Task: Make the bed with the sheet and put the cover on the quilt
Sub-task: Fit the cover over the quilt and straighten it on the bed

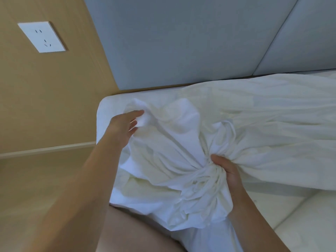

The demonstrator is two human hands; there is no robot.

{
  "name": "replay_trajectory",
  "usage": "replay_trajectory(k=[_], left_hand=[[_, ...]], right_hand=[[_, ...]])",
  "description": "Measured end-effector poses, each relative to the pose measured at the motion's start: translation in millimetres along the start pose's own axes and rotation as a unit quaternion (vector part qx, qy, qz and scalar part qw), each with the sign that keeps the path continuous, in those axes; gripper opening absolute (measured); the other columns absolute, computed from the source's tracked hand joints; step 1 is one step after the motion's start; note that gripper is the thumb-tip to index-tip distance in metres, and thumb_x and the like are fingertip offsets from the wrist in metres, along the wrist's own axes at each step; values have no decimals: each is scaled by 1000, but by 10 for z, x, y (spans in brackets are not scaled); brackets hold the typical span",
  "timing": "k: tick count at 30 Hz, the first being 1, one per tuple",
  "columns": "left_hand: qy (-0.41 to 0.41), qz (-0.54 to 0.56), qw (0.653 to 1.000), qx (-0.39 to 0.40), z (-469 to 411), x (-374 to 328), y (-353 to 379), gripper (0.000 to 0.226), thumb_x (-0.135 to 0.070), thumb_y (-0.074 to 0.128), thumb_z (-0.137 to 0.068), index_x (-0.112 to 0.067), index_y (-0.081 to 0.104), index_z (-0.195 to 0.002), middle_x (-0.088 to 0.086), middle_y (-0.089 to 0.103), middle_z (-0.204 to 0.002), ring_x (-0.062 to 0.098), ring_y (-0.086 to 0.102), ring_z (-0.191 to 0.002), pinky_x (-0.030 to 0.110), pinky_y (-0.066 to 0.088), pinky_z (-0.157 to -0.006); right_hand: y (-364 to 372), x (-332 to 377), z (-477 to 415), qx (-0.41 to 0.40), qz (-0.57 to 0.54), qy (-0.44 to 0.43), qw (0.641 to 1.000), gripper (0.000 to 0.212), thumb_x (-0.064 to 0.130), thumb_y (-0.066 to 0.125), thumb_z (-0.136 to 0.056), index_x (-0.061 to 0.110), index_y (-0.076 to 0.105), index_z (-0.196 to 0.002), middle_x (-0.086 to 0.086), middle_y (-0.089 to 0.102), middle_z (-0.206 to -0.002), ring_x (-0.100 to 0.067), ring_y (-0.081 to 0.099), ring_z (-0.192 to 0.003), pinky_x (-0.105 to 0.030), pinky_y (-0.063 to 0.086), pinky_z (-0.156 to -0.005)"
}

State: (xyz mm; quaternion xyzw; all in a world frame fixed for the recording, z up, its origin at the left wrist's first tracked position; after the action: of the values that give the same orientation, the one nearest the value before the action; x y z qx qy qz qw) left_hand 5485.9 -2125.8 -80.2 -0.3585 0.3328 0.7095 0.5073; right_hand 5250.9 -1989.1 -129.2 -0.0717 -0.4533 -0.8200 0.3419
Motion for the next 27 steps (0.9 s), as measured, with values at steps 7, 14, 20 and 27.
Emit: replay_trajectory(k=[7, 14, 20, 27], left_hand=[[-78, -97, 991, 56, 139, 502, 350, 51, -11, 77, -75, 1, 54, -118, 16, 65, -107, 29, 64, -96, 40, 52, -89], [57, 154, 986, -12, 141, 282, -94, 22, -19, 49, -95, -16, 68, -107, -2, 70, -105, 14, 65, -96, 30, 52, -87], [74, -503, 847, -155, 198, 413, -400, 34, -18, 47, -93, -14, 52, -126, 10, 56, -123, 30, 53, -108, 32, 40, -82], [163, -490, 852, 86, 755, 405, 734, 47, -59, 47, -88, -15, 65, -94, 6, 65, -92, 24, 59, -94, 32, 41, -81]], right_hand=[[-30, -39, 73, 23, -5, 23, 999, 94, 18, 94, -12, 2, 68, -100, -23, 67, -95, -40, 68, -80, -50, 56, -59], [87, -42, 27, 50, -5, -13, 999, 64, 18, 94, -16, 9, 77, -76, -19, 70, -85, -37, 70, -75, -47, 56, -58], [38, -99, -15, 47, -3, 9, 999, 65, 22, 94, -19, 11, 73, -79, -17, 67, -79, -34, 68, -72, -46, 56, -62], [41, -75, 26, 84, -4, 48, 995, 81, 15, 89, -18, -6, 72, -94, -28, 66, -100, -42, 68, -84, -50, 56, -64]])
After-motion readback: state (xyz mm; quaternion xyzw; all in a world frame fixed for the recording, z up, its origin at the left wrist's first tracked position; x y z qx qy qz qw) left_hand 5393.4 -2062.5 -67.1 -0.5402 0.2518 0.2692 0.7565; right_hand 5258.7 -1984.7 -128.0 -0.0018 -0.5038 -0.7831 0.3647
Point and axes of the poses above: each hand's wrist, its own z-axis away from the middle knuckle, its own y-axis out of the palm, x = y × z, the point moved 6 cm from there along -z, towards the middle knuckle
